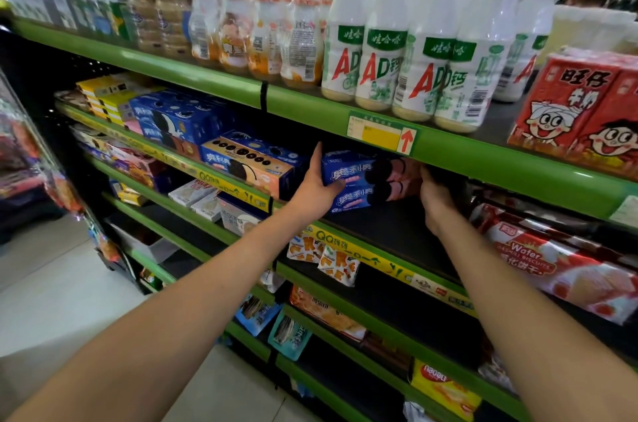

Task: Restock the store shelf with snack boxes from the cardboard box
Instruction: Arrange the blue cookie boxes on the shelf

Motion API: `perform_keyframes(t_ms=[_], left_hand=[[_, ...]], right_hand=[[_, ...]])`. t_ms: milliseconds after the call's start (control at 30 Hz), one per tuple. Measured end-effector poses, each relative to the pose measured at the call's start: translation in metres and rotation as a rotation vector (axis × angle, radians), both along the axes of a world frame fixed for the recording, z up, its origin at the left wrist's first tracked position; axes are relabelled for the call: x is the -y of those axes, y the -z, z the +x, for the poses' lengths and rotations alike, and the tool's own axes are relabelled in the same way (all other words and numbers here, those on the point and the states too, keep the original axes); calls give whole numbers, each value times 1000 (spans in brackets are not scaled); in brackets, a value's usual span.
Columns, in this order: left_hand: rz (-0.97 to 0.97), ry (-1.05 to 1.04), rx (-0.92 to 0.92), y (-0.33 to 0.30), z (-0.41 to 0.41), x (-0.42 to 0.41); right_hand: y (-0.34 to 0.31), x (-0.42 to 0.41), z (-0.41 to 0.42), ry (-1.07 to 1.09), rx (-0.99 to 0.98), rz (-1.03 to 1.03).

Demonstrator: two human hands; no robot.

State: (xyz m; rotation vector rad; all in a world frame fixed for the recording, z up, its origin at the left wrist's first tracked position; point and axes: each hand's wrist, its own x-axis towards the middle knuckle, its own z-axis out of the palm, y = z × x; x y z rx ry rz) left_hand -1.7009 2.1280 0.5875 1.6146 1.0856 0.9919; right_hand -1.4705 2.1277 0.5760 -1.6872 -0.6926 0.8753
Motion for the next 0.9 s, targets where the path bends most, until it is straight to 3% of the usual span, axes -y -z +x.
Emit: perform_keyframes(t_ms=[167,567,733,900], left_hand=[[-65,9,-57,-3,3,-2],[-345,6,587,-37,-11,10],[-414,17,575,-41,-42,19],[-446,-50,509,-29,-54,20]], right_hand=[[-5,5,-2,31,10,18],[-37,63,-27,111,82,108],[-28,82,-47,17,66,321],[-3,79,-53,-64,15,307]])
